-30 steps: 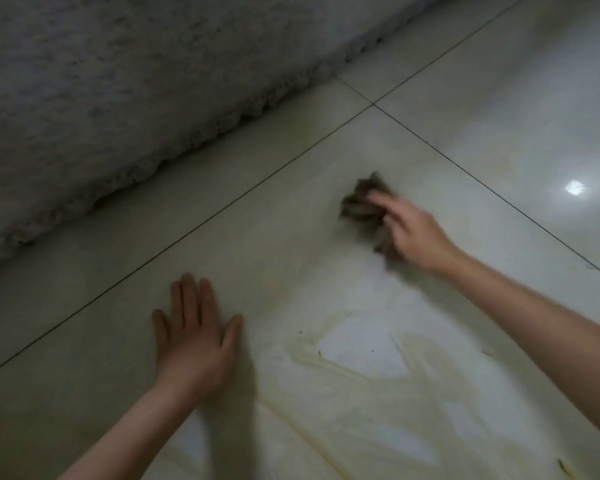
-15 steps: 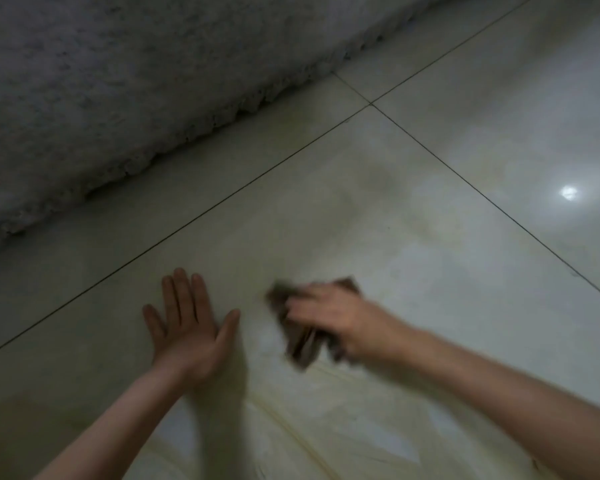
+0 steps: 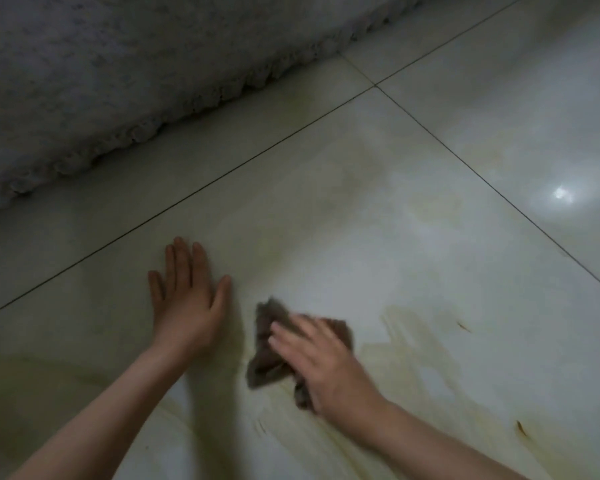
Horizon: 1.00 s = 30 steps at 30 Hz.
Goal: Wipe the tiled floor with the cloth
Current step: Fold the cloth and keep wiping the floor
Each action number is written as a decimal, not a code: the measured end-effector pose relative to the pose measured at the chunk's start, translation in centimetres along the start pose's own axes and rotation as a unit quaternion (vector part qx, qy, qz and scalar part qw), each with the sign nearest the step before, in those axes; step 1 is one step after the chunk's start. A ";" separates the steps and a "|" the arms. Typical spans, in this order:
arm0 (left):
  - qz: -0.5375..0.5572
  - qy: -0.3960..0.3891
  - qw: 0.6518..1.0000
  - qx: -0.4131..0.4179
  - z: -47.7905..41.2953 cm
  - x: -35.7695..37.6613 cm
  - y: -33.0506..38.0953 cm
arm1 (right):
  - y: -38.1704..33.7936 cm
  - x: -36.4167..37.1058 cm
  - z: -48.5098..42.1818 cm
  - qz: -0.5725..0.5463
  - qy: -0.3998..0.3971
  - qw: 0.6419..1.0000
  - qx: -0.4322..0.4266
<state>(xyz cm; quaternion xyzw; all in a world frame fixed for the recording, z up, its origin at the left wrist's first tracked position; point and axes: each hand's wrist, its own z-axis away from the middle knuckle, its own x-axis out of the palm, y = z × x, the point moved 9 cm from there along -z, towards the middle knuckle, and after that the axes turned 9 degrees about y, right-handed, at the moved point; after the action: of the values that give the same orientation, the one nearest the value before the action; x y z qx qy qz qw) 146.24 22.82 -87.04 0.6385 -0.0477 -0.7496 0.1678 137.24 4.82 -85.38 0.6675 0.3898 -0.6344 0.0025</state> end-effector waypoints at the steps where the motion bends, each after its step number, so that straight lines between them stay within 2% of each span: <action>1: -0.004 0.019 1.000 0.009 0.5 -0.5 -0.1 | -1.2 0.5 0.3 -0.034 -0.029 0.998 -0.042; 3: -0.028 0.031 0.999 0.032 1.8 -1.1 -0.4 | -0.3 -0.4 -0.8 -0.065 -0.067 0.994 -0.063; 4: -0.040 0.030 0.998 0.042 2.5 -1.2 -0.6 | 2.1 -2.3 -2.3 -0.074 -0.054 0.996 -0.011; 6: -0.058 0.015 0.997 0.051 4.2 -1.2 -1.1 | 8.6 -6.2 -3.9 -0.015 0.008 0.994 0.104; 8: -0.070 0.005 0.996 0.060 5.8 -1.1 -1.6 | 15.0 -8.8 -4.0 0.050 0.050 0.968 0.239; 11: -0.083 -0.007 0.995 0.055 7.5 -0.9 -1.8 | 16.1 -8.4 -3.4 0.100 0.121 0.935 0.318; 13: -0.078 -0.016 0.996 0.038 8.3 -0.7 -1.7 | 10.0 -5.1 -3.3 0.079 0.131 0.946 0.285; 15: -0.073 -0.027 0.997 0.017 9.2 -1.2 -1.4 | 1.7 -0.3 -3.0 0.023 0.081 0.984 0.156; 17: -0.073 -0.044 0.996 -0.001 10.0 -2.2 -1.3 | -4.2 1.9 -2.9 -0.048 0.015 0.996 0.074; 18: -0.070 -0.061 0.996 -0.009 10.2 -2.8 -1.4 | -4.9 2.1 -3.3 -0.089 -0.014 0.993 0.079; 21: -0.075 -0.135 0.988 -0.012 10.6 -5.0 -1.2 | -3.5 -0.5 -4.4 -0.199 -0.089 0.955 0.200; 23: -0.073 -0.173 0.982 -0.004 10.2 -6.5 0.0 | -2.1 -4.4 -4.2 -0.289 -0.084 0.911 0.281; 25: -0.014 -0.188 0.982 -0.005 9.5 -7.7 2.6 | -0.7 -8.2 -2.5 -0.429 -0.023 0.829 0.359; 26: 0.044 -0.197 0.979 -0.009 9.3 -7.9 4.4 | 0.1 -9.8 -1.4 -0.508 0.019 0.767 0.392; 28: 0.191 -0.220 0.956 -0.019 9.7 -7.8 8.2 | 1.0 -12.1 1.0 -0.644 0.089 0.618 0.441; 30: 0.301 -0.253 0.920 -0.012 10.9 -7.7 12.2 | 1.4 -13.8 3.4 -0.713 0.148 0.495 0.475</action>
<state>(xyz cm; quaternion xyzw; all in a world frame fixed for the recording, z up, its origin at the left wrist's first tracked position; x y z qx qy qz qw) 138.95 12.19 -74.29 0.3812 -0.2695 -0.8009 0.3751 136.56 -4.95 -75.03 0.1473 0.3680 -0.4023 -0.8253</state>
